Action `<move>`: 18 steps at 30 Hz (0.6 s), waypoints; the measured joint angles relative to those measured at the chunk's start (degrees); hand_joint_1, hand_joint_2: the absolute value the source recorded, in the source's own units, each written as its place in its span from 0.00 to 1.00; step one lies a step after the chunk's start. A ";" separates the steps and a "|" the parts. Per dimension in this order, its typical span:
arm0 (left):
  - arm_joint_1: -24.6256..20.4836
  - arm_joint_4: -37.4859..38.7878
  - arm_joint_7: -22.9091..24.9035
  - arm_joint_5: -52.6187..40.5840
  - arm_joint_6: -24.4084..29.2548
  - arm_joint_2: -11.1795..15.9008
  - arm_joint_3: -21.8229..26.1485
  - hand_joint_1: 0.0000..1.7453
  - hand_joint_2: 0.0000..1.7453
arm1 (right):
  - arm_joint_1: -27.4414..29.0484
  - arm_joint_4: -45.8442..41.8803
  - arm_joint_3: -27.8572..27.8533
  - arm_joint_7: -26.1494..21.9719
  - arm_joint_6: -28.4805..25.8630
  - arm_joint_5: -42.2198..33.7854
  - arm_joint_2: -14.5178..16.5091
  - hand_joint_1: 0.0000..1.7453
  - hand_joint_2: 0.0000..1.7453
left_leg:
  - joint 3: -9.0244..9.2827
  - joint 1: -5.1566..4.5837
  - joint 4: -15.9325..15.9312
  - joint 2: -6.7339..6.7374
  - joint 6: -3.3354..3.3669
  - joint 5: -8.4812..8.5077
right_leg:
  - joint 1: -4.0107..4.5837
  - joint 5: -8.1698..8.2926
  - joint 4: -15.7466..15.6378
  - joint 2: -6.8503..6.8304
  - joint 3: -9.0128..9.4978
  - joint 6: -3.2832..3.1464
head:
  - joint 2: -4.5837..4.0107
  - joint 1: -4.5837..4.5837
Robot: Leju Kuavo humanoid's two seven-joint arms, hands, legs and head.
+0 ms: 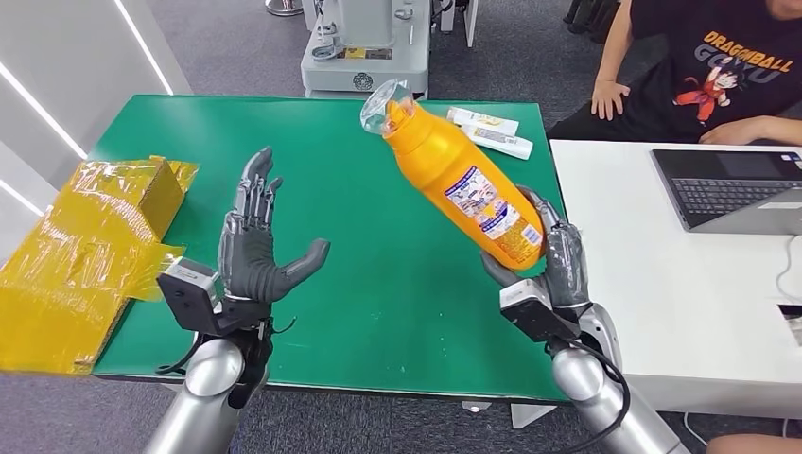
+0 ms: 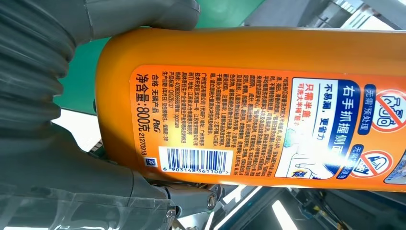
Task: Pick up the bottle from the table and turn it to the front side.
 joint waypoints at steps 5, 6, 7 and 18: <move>-1.64 2.11 1.27 0.80 -2.14 -0.05 -0.97 0.00 1.00 | -0.84 -0.22 0.65 -0.76 -0.66 -0.34 1.57 1.00 1.00 | 0.01 0.01 0.00 0.01 0.00 0.00 | 0.00 0.00 0.01 0.01 0.00 0.00 | 0.00 -0.01; -2.16 2.59 1.77 1.19 -2.83 -0.04 -1.19 0.00 1.00 | -1.04 -0.22 0.87 -0.80 -0.69 -0.31 1.99 1.00 1.00 | 0.01 0.01 0.00 0.01 0.00 0.00 | 0.01 0.00 0.02 0.01 -0.01 0.00 | 0.00 -0.01; -2.74 3.10 2.29 1.72 -3.65 -0.03 -1.41 0.00 1.00 | -1.28 -0.21 1.15 -0.84 -0.70 -0.24 2.50 1.00 1.00 | 0.01 0.01 0.00 0.01 -0.01 0.01 | 0.01 0.00 0.03 0.01 -0.01 -0.01 | 0.00 -0.01; -7.26 5.74 4.19 7.89 -9.22 -0.39 -3.17 0.00 1.00 | -4.08 1.02 3.42 -0.91 0.43 0.29 6.81 1.00 1.00 | 0.00 0.01 0.00 0.01 -0.02 0.01 | 0.00 0.00 0.04 0.01 -0.03 -0.01 | 0.00 -0.01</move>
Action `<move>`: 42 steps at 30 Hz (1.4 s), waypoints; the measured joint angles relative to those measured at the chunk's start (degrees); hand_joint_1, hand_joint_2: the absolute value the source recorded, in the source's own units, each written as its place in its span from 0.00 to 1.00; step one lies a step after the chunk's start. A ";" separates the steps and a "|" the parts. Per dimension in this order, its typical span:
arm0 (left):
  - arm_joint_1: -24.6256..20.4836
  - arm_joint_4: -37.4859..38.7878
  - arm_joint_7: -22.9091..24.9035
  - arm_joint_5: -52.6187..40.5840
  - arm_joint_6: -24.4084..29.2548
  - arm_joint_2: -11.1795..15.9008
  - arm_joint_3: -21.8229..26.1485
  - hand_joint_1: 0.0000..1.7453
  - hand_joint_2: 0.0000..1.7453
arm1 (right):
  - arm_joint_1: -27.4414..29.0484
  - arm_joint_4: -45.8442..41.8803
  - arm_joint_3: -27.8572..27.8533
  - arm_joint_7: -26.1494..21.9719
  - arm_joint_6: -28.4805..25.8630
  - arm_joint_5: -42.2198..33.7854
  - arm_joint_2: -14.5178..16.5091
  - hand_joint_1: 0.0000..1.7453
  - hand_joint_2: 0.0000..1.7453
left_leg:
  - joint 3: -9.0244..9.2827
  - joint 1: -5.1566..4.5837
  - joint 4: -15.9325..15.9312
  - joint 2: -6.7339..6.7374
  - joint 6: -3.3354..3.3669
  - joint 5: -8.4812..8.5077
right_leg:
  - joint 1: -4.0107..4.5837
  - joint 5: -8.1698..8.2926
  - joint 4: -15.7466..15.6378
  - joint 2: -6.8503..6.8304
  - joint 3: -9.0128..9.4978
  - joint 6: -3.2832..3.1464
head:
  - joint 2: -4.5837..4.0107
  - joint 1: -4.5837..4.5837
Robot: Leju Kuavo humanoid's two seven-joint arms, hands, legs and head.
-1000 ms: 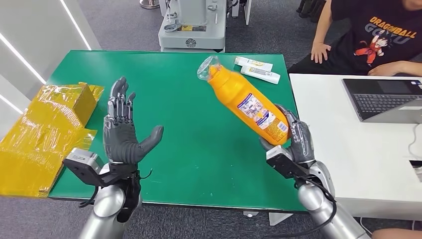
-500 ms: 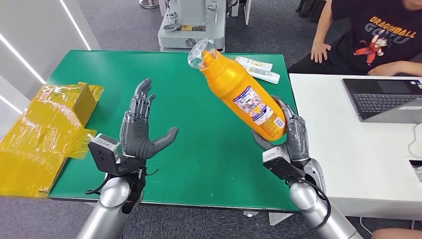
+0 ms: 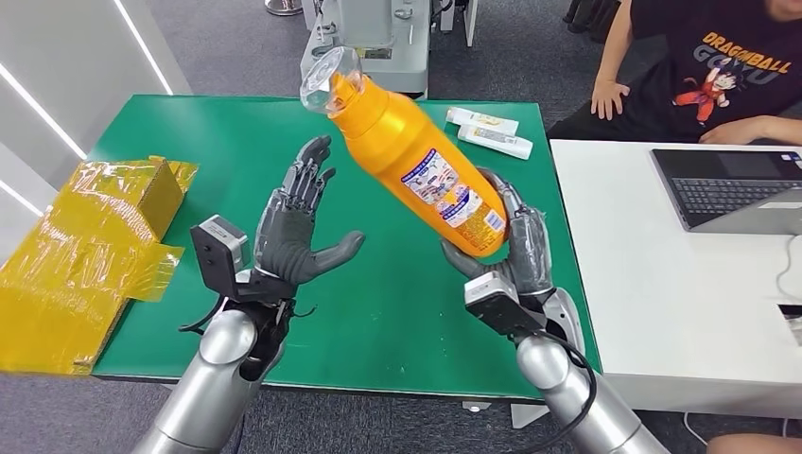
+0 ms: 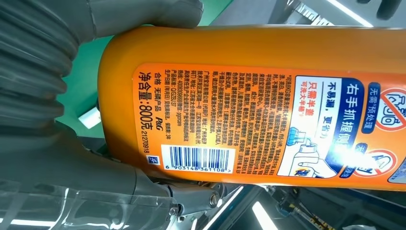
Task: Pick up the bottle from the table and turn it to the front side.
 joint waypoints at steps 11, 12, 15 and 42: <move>-4.04 0.12 1.49 3.56 -1.30 -0.91 -1.81 0.00 1.00 | -1.15 4.46 1.01 -0.17 4.42 1.82 1.66 1.00 1.00 | -0.01 0.00 0.01 0.00 0.00 0.00 | 0.00 0.00 -0.01 -0.01 0.00 0.00 | 0.00 -0.01; -4.34 0.12 1.53 3.87 -1.24 -1.08 -1.86 0.00 1.00 | -1.18 5.03 1.24 -0.16 4.75 1.98 1.92 1.00 1.00 | -0.01 0.00 0.01 0.00 0.00 0.00 | 0.00 0.00 0.00 -0.01 0.00 0.00 | 0.00 -0.01; -4.98 0.12 1.56 4.47 -1.10 -1.40 -2.01 0.00 1.00 | -1.19 6.57 2.04 -0.04 5.42 2.26 2.68 1.00 1.00 | -0.01 0.00 0.00 -0.01 0.00 0.00 | 0.00 0.00 0.00 0.00 -0.01 0.00 | 0.00 -0.01; -6.11 1.75 4.13 6.05 1.97 -1.53 -3.88 1.00 1.00 | -2.52 11.98 3.05 2.88 6.96 4.15 3.90 1.00 1.00 | -0.01 0.00 0.01 0.01 0.00 0.00 | 0.00 -0.01 -0.01 0.01 -0.02 -0.01 | 0.00 0.00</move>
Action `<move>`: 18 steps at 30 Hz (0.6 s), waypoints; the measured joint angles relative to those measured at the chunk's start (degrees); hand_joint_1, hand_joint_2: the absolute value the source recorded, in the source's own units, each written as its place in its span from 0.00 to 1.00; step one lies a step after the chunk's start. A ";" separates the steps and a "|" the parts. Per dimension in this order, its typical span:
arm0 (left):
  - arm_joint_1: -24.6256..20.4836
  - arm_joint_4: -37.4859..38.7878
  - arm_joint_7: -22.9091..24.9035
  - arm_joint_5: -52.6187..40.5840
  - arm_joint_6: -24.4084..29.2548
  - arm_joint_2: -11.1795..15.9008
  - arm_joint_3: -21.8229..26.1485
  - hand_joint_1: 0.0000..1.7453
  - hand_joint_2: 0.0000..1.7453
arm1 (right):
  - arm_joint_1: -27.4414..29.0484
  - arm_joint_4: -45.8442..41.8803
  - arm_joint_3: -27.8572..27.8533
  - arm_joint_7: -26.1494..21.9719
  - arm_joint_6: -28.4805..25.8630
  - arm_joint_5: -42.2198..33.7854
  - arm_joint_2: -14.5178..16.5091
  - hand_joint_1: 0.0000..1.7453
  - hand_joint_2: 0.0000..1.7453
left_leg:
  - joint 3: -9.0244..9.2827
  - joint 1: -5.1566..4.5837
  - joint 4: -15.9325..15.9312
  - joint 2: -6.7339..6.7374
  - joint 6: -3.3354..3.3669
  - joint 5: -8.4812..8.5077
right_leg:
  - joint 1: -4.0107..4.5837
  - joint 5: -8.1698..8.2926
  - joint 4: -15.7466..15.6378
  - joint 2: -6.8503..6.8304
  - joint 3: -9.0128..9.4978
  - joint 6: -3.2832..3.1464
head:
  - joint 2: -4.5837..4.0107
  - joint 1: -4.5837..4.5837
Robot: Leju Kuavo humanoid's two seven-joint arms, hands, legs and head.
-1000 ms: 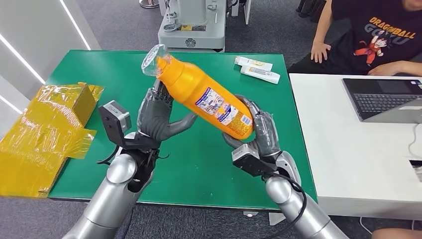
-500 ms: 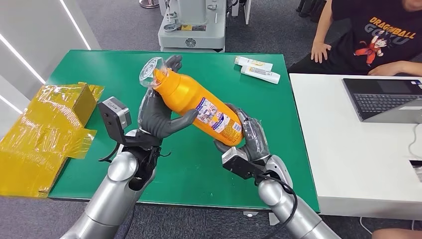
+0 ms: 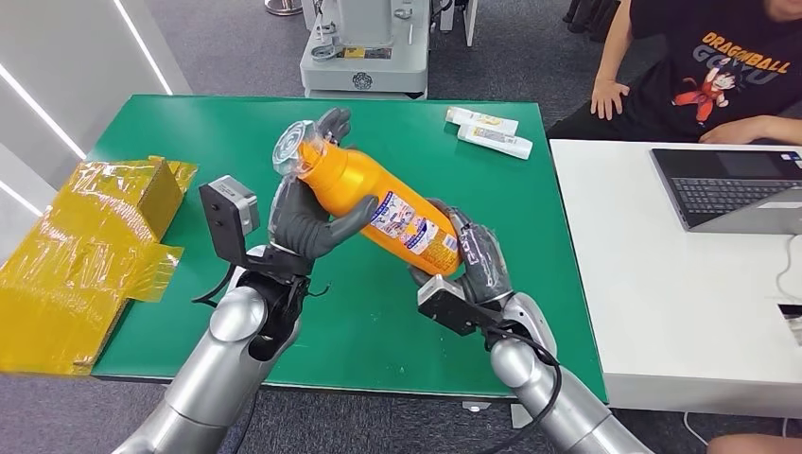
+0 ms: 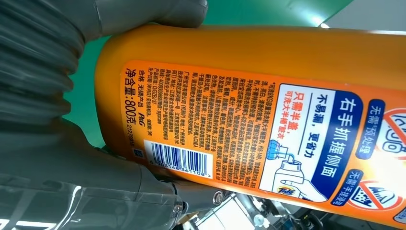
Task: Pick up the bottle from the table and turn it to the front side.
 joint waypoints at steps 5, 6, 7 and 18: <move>-0.09 0.74 0.37 0.87 1.47 -0.40 -0.25 1.00 1.00 | -0.77 0.04 -0.45 1.29 0.44 1.22 -0.07 1.00 1.00 | 0.00 0.00 0.00 0.00 0.00 0.00 | 0.00 0.00 0.00 0.00 0.00 0.00 | 0.00 0.00; -0.09 0.84 0.39 1.09 1.68 -0.40 -0.26 1.00 1.00 | -0.87 0.09 -0.51 1.42 0.49 1.34 -0.09 1.00 1.00 | 0.00 0.00 0.00 0.00 0.00 0.00 | 0.00 0.00 0.00 0.00 0.00 0.00 | 0.00 0.00; -0.09 0.93 0.40 1.30 1.87 -0.40 -0.26 1.00 1.00 | -0.95 0.15 -0.54 1.51 0.52 1.41 -0.10 1.00 1.00 | 0.00 0.00 0.00 0.00 0.00 0.00 | 0.00 0.00 0.00 0.00 0.00 0.00 | 0.00 -0.01; -0.08 1.27 0.32 2.20 2.74 -0.40 -0.26 1.00 1.00 | -1.05 0.28 -0.57 1.62 0.45 1.55 -0.10 1.00 1.00 | -0.01 0.00 0.00 0.00 0.00 0.00 | 0.00 0.00 0.01 0.00 0.00 0.00 | 0.00 0.00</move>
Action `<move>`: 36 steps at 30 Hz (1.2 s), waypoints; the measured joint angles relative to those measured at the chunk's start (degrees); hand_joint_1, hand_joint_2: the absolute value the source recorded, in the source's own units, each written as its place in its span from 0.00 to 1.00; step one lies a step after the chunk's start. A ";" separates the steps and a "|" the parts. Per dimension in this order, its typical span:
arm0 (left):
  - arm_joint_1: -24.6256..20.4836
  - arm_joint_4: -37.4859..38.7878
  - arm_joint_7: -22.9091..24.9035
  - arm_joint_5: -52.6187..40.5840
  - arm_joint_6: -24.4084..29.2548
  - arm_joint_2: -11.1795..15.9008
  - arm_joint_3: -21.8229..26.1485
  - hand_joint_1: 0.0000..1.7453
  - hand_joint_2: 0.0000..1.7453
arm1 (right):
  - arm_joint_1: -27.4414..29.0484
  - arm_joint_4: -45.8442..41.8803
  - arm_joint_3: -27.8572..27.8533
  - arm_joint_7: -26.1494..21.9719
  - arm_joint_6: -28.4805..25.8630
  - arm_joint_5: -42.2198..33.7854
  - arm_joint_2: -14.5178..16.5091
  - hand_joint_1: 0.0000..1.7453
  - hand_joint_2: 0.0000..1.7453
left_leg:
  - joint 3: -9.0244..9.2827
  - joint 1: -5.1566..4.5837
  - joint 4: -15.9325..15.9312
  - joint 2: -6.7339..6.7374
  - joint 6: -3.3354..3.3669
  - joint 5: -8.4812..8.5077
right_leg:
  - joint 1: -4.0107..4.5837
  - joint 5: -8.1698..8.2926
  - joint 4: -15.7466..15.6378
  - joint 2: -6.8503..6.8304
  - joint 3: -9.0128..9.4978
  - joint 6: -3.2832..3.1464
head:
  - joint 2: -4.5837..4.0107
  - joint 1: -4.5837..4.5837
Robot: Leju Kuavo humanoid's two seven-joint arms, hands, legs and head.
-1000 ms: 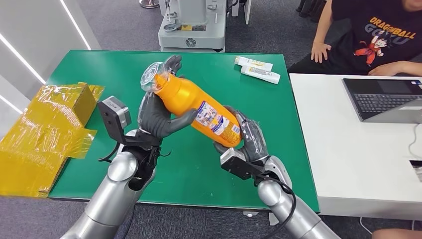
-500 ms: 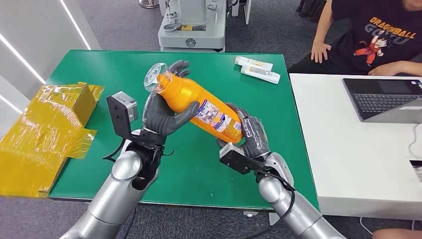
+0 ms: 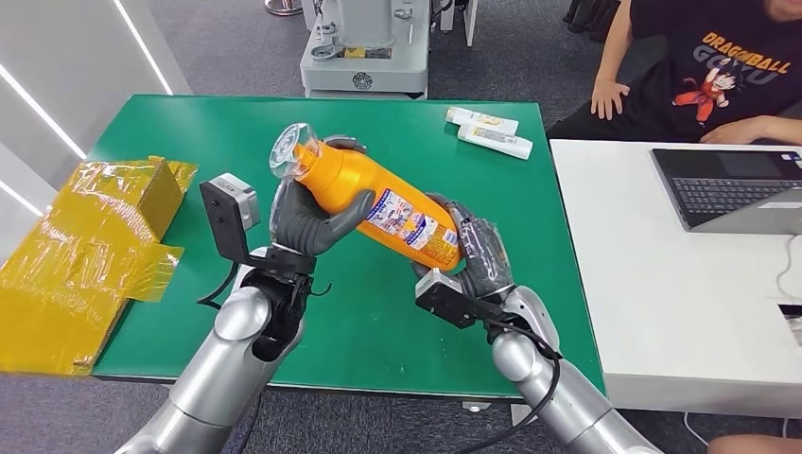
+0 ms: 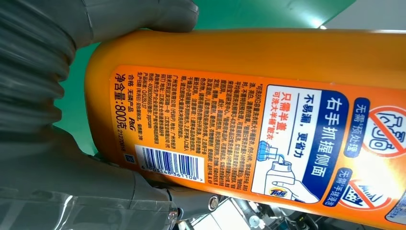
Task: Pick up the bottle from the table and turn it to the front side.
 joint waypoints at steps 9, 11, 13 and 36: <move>0.03 0.01 0.00 0.04 0.07 0.00 0.00 1.00 1.00 | 0.01 -0.02 -0.03 0.35 -0.22 0.30 0.00 0.00 1.00 | 0.00 0.00 0.00 0.00 0.00 0.00 | 0.00 0.00 0.00 0.00 0.00 0.00 | 0.00 0.00; 0.11 0.06 -0.01 0.09 0.11 0.01 0.00 1.00 1.00 | 0.04 -0.05 -0.16 0.49 -0.50 0.48 0.00 0.00 1.00 | 0.00 0.00 0.00 0.00 0.00 0.00 | 0.00 0.00 0.00 0.00 0.00 0.00 | 0.00 0.00; 0.19 0.14 -0.07 0.28 0.20 0.03 0.00 1.00 1.00 | 0.18 -0.22 -0.33 0.62 -0.84 0.57 0.00 0.00 1.00 | 0.00 0.00 0.00 0.00 0.00 0.00 | 0.00 0.00 0.00 0.00 0.00 0.00 | 0.00 0.00; 3.31 0.41 -0.75 -2.25 8.14 2.38 -0.01 1.00 1.00 | 12.10 -20.74 -0.03 1.86 -10.65 1.84 -0.04 0.00 1.00 | -0.02 0.00 -0.02 0.00 -0.02 -0.03 | 0.00 -0.03 0.00 -0.01 -0.01 0.00 | 0.00 0.00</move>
